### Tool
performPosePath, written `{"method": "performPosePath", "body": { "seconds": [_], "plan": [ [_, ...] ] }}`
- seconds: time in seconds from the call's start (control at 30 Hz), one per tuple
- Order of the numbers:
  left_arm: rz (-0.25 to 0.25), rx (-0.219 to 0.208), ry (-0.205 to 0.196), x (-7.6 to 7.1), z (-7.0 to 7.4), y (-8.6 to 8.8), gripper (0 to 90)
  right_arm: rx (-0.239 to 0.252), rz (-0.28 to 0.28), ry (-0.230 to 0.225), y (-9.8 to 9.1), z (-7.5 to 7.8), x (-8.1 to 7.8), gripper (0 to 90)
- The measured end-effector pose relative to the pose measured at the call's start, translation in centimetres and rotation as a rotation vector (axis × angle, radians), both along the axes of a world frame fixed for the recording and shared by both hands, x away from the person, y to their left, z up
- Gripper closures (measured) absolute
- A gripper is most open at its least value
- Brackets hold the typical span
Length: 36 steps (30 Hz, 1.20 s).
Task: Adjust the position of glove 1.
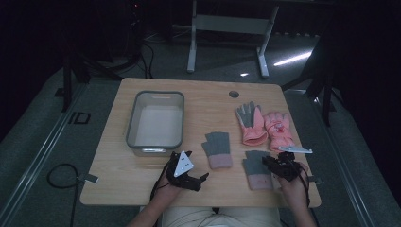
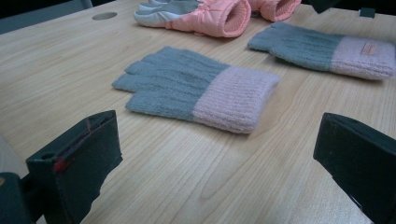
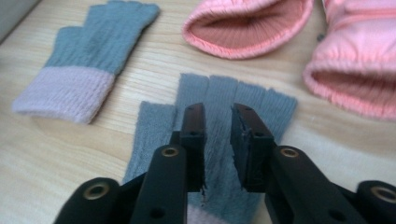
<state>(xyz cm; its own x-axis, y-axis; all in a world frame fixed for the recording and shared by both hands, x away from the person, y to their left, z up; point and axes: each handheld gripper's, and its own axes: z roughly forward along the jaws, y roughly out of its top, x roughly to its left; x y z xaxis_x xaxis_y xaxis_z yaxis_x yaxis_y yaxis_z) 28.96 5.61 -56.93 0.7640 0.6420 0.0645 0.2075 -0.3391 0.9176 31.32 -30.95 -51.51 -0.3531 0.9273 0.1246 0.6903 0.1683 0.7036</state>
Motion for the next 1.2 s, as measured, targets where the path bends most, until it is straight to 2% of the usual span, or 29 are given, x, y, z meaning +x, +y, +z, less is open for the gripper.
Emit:
{"method": "performPosePath", "body": {
  "seconds": [0.2,0.37,0.4,0.57,0.67,0.83,1.17,1.2],
  "plan": [
    [0.002,0.0,0.003,0.0,0.0,0.0,0.4,-0.022,0.167,-0.026,-1.1,0.8,0.7,71.9],
    [0.001,-0.003,0.006,0.1,0.0,0.0,0.4,-0.037,0.23,-0.045,-1.3,1.2,1.0,70.0],
    [-0.001,-0.006,0.005,0.1,0.0,0.0,0.4,-0.056,0.263,-0.044,-1.3,1.3,0.9,68.4],
    [-0.001,-0.005,0.004,0.1,0.0,0.0,0.4,-0.101,0.334,-0.046,-0.9,0.9,0.5,65.0],
    [0.0,-0.009,0.006,0.1,0.0,0.1,0.4,-0.131,0.353,-0.041,-0.7,0.5,0.4,63.2],
    [-0.003,-0.001,0.001,0.0,0.0,0.0,0.4,-0.146,0.371,-0.023,-0.8,-0.2,0.5,62.2],
    [-0.001,-0.005,0.007,0.1,0.0,0.0,0.4,-0.115,0.357,0.023,-1.0,-2.1,0.6,62.6],
    [-0.001,-0.007,0.008,0.1,0.0,0.0,0.4,-0.127,0.361,0.027,-0.8,-2.4,0.6,62.4]
  ]
}}
